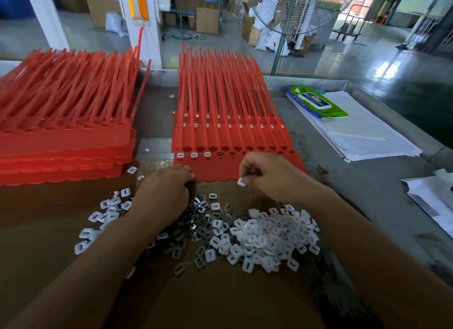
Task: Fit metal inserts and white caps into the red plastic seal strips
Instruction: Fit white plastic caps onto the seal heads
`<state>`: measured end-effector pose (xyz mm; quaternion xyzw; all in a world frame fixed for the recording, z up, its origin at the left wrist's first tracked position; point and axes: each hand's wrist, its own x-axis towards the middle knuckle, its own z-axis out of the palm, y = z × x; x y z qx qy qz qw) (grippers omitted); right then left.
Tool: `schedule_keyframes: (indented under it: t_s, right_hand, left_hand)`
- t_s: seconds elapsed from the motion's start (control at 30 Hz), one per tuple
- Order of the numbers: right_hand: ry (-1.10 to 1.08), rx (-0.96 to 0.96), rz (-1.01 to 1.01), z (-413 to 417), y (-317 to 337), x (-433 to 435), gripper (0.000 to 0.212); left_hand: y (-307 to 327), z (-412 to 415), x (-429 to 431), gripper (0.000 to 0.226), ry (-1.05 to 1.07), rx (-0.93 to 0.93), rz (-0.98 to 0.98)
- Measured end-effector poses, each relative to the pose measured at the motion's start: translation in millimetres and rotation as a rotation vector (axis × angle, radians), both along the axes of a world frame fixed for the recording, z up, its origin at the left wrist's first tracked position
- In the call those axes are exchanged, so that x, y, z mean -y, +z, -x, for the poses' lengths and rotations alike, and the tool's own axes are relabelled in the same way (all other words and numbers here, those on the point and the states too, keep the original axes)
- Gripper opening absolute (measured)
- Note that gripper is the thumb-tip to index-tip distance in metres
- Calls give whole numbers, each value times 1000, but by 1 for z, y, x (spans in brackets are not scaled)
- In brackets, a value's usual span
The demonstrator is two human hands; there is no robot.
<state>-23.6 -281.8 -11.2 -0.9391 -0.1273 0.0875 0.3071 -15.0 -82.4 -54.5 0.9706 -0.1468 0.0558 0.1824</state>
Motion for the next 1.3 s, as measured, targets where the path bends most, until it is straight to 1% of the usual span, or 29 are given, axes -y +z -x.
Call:
schedule_keyframes:
  t_s: [0.17,0.33,0.53,0.67,0.93,1.07,1.23,1.3]
  right_hand:
    - [-82,59,-35,-27,-4,-10,20]
    - [-136,143,-28,-56,-11,-20,10]
    - [-158,148,-38,-75,-20,-26,12]
    - [-157,136,3,-78,-25,-27,12]
    - [-144,189,94,-79,-29,-32,13]
    - [-155,181,93,-80,-31,-32,10]
    - [-199,91,19,-86,-25,-32,28]
    - [-271,57,-42,-90,-25,-32,28]
  left_hand:
    - [0,0,-1,43,-6,-1,19]
    - [2,1,-1,42,-11,3,28]
    - [5,2,1,39,-6,16,23]
    - [5,2,0,40,-10,14,30]
    - [5,2,1,39,-15,10,30]
    - [6,3,2,40,-14,11,22]
    - [6,3,2,39,-12,9,26]
    - [6,3,2,39,-13,9,28]
